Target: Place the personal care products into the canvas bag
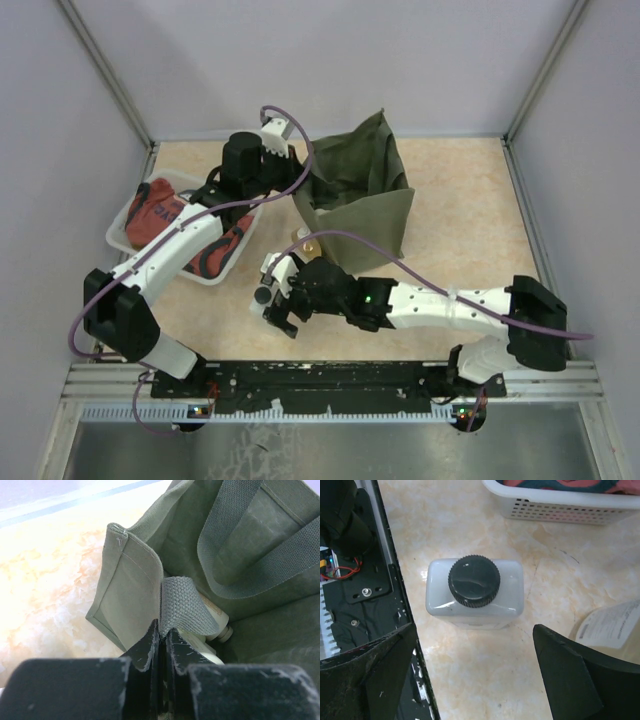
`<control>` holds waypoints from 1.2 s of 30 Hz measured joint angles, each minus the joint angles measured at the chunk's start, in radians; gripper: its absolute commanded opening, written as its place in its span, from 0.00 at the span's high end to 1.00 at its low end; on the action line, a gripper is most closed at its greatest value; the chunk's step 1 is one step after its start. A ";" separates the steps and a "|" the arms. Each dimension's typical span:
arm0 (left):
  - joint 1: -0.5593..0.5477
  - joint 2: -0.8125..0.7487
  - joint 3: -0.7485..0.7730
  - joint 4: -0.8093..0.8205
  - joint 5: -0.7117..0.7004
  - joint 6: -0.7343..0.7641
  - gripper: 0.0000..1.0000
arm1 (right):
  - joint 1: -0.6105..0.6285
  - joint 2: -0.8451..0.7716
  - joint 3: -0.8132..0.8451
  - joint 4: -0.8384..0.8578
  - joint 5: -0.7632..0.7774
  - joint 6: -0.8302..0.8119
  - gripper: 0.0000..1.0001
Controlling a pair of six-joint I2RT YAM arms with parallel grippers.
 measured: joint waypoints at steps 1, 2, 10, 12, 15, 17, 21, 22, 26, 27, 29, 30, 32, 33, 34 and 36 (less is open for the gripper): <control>0.000 0.000 0.000 0.000 0.000 0.000 1.00 | 0.000 0.011 0.000 0.018 -0.010 -0.001 0.01; 0.000 0.000 0.000 0.000 0.000 0.001 1.00 | 0.000 0.020 0.000 0.032 -0.019 -0.003 0.01; 0.001 -0.006 -0.006 0.000 0.000 0.004 1.00 | 0.000 0.095 0.014 0.093 -0.062 -0.012 0.01; 0.001 -0.009 -0.010 0.000 0.000 0.004 1.00 | -0.002 0.111 0.020 0.105 -0.066 -0.014 0.01; 0.001 -0.013 -0.014 0.000 -0.001 0.005 1.00 | -0.005 0.132 0.027 0.126 -0.073 -0.015 0.01; 0.001 -0.015 -0.015 0.000 -0.001 0.005 1.00 | -0.008 0.145 0.029 0.139 -0.079 -0.014 0.01; 0.001 -0.019 -0.020 0.001 -0.001 0.005 1.00 | -0.012 0.156 0.031 0.164 -0.093 -0.011 0.01; 0.001 -0.019 -0.021 0.001 -0.001 0.005 1.00 | -0.015 0.159 0.031 0.174 -0.095 -0.011 0.01; 0.001 -0.019 -0.023 0.002 -0.002 0.005 1.00 | -0.017 0.170 0.030 0.212 -0.101 -0.010 0.01; 0.001 -0.019 -0.023 0.002 -0.001 0.005 1.00 | -0.018 0.174 0.030 0.223 -0.103 -0.008 0.01; 0.001 -0.020 -0.024 0.002 -0.002 0.005 1.00 | -0.021 0.184 0.030 0.243 -0.109 -0.007 0.01; 0.001 -0.021 -0.024 0.003 -0.002 0.005 1.00 | -0.023 0.189 0.030 0.248 -0.112 -0.006 0.01; 0.001 -0.021 -0.026 0.005 -0.002 0.005 1.00 | -0.027 0.200 0.030 0.251 -0.114 -0.006 0.02; 0.001 -0.021 -0.026 0.005 -0.002 0.005 1.00 | -0.029 0.204 0.030 0.250 -0.116 -0.006 0.02; 0.001 -0.022 -0.026 0.005 -0.002 0.005 1.00 | -0.029 0.209 0.030 0.250 -0.116 -0.005 0.04; 0.001 -0.022 -0.026 0.005 -0.002 0.005 1.00 | -0.030 0.211 0.030 0.248 -0.116 -0.005 0.11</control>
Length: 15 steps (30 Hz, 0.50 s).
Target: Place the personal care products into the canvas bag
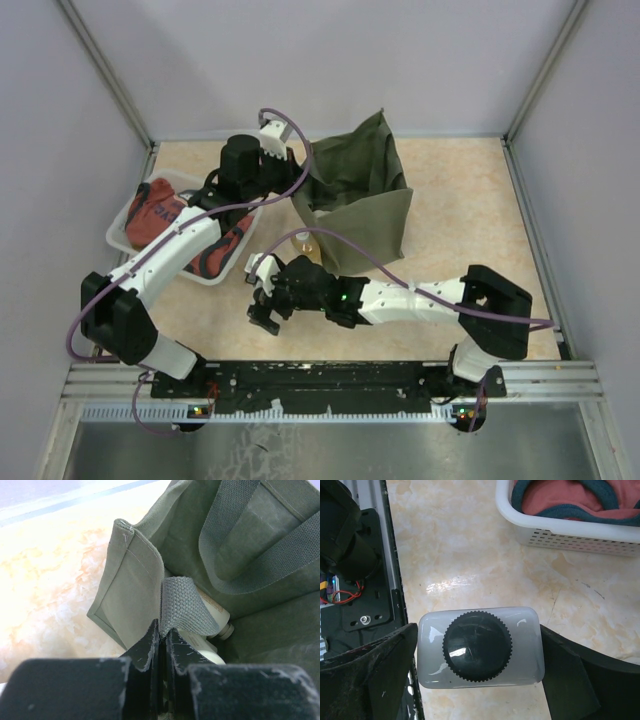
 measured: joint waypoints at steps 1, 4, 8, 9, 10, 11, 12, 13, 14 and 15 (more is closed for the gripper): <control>0.000 0.000 0.000 0.000 0.000 0.000 1.00 | 0.000 0.000 0.000 0.000 0.000 0.000 0.16; 0.000 0.000 -0.002 0.002 0.000 0.000 1.00 | -0.001 0.000 0.000 0.000 0.002 -0.002 0.43; 0.000 -0.002 -0.005 0.003 -0.001 0.000 1.00 | -0.005 0.000 0.000 -0.003 0.000 0.000 0.82; 0.000 -0.002 -0.005 0.003 -0.001 0.000 1.00 | -0.005 0.000 0.000 -0.004 0.000 0.000 0.89; 0.000 -0.002 -0.005 0.003 -0.001 0.000 1.00 | -0.005 -0.001 0.000 -0.005 0.001 0.000 0.95; 0.000 -0.002 -0.005 0.003 -0.001 0.000 1.00 | -0.005 -0.002 0.000 -0.008 0.005 0.002 1.00; 0.000 -0.002 -0.005 0.003 -0.001 0.000 1.00 | -0.005 -0.003 0.000 -0.012 0.010 0.003 1.00; 0.000 -0.002 -0.005 0.003 -0.001 0.000 1.00 | -0.005 -0.008 0.000 -0.023 0.018 0.008 1.00; 0.000 -0.002 -0.005 0.003 -0.001 0.000 1.00 | -0.005 -0.017 0.001 -0.042 0.030 0.012 1.00; 0.000 -0.002 -0.005 0.003 -0.001 0.000 1.00 | -0.005 -0.029 0.002 -0.067 0.045 0.018 1.00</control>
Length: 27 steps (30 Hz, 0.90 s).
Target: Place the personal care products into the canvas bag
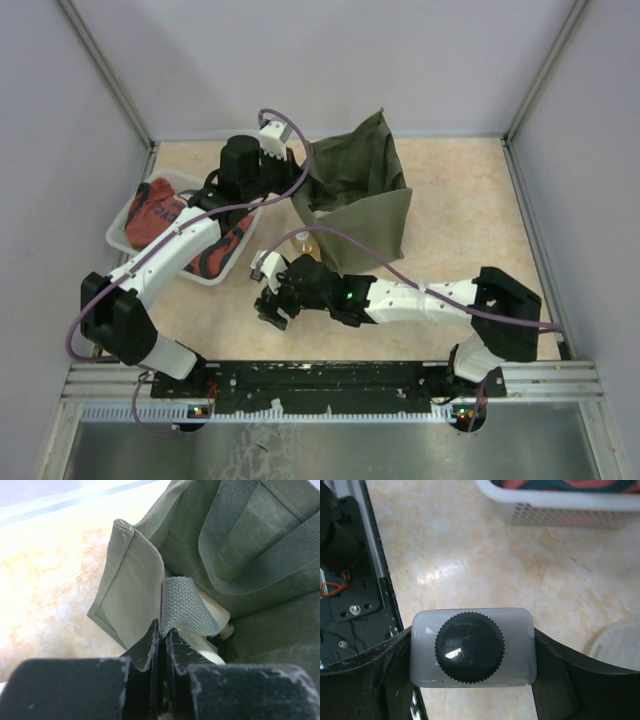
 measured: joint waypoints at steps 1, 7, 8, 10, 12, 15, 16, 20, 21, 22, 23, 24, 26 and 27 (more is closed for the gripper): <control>0.000 0.000 0.000 0.000 0.000 0.000 1.00 | 0.000 -0.018 0.001 -0.037 0.019 0.006 1.00; 0.000 0.000 0.000 0.000 -0.002 0.000 1.00 | -0.001 -0.187 0.049 -0.384 0.166 0.031 1.00; 0.000 0.000 0.000 0.000 -0.002 0.000 1.00 | -0.003 -0.223 0.082 -0.450 0.200 0.035 1.00; 0.000 0.000 0.000 0.000 -0.002 0.000 1.00 | -0.015 -0.281 0.157 -0.547 0.248 0.042 1.00; 0.000 0.000 0.000 0.000 -0.002 0.000 1.00 | -0.045 -0.327 0.239 -0.606 0.278 0.050 1.00; 0.000 0.000 0.000 0.000 -0.002 0.000 1.00 | -0.135 -0.390 0.372 -0.653 0.312 0.058 1.00; 0.000 0.000 0.000 0.000 -0.002 0.000 1.00 | -0.173 -0.402 0.415 -0.667 0.313 0.061 1.00; 0.001 0.000 0.000 0.000 -0.002 0.000 1.00 | -0.324 -0.417 0.571 -0.709 0.336 0.053 1.00; 0.001 0.000 0.000 0.000 -0.002 0.000 1.00 | -0.345 -0.415 0.594 -0.714 0.341 0.047 1.00; 0.001 0.000 0.000 0.000 -0.002 0.000 1.00 | -0.369 -0.410 0.618 -0.719 0.341 0.039 1.00; 0.001 0.000 0.000 0.000 -0.002 0.000 1.00 | -0.394 -0.402 0.641 -0.725 0.334 0.032 1.00; 0.001 0.000 0.000 0.000 -0.002 0.000 1.00 | -0.417 -0.389 0.660 -0.727 0.318 0.029 1.00; 0.001 0.000 0.000 0.000 -0.002 0.001 1.00 | -0.467 -0.354 0.700 -0.727 0.272 0.029 1.00; 0.001 0.000 0.000 -0.001 -0.002 0.002 1.00 | -0.493 -0.328 0.721 -0.725 0.247 0.030 1.00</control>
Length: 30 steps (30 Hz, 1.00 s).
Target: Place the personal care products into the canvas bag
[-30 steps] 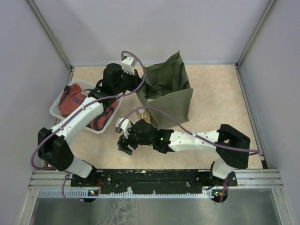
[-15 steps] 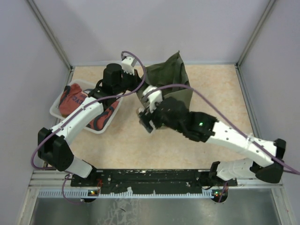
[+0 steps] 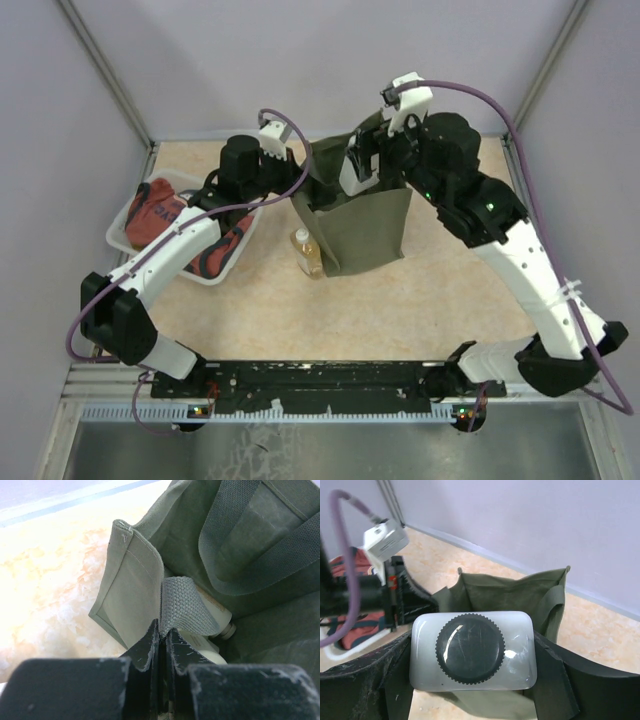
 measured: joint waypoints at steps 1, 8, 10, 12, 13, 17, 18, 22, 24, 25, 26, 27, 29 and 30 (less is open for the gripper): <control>0.000 0.000 0.000 0.000 0.000 0.001 1.00 | -0.021 0.026 0.017 0.003 -0.018 0.000 1.00; 0.000 0.000 0.000 0.000 0.001 0.011 1.00 | -0.079 0.174 0.045 0.013 -0.070 0.002 1.00; 0.000 0.000 0.000 0.000 0.001 0.014 1.00 | -0.079 0.188 0.039 -0.006 -0.071 0.006 1.00; 0.000 -0.002 0.000 -0.003 0.001 0.016 1.00 | -0.079 0.188 0.027 -0.025 -0.071 0.013 1.00; 0.000 -0.003 0.000 -0.005 0.001 0.016 1.00 | -0.079 0.186 0.024 -0.035 -0.070 0.015 1.00; 0.000 -0.007 0.000 -0.008 0.002 0.016 1.00 | -0.079 0.179 0.021 -0.096 -0.052 0.025 1.00; 0.000 -0.007 0.000 -0.008 0.002 0.016 1.00 | -0.079 0.172 0.010 -0.099 -0.047 0.025 1.00; 0.000 -0.007 0.000 -0.008 0.003 0.016 1.00 | -0.083 0.123 -0.086 -0.108 -0.032 0.032 1.00; 0.000 -0.007 0.000 -0.008 0.005 0.016 1.00 | -0.086 0.108 -0.145 -0.101 -0.032 0.039 1.00; 0.000 -0.007 0.000 -0.008 0.006 0.016 1.00 | -0.090 0.105 -0.181 -0.092 -0.033 0.042 1.00; 0.000 -0.007 0.000 -0.008 0.006 0.016 1.00 | -0.091 0.105 -0.208 -0.084 -0.033 0.047 1.00; 0.000 -0.007 0.000 -0.008 0.006 0.016 1.00 | -0.094 0.106 -0.241 -0.073 -0.034 0.049 1.00; 0.000 -0.007 0.000 -0.008 0.007 0.016 1.00 | -0.099 0.106 -0.292 -0.054 -0.036 0.055 1.00; 0.000 -0.008 0.000 -0.008 0.008 0.016 1.00 | -0.102 0.107 -0.310 -0.047 -0.037 0.058 1.00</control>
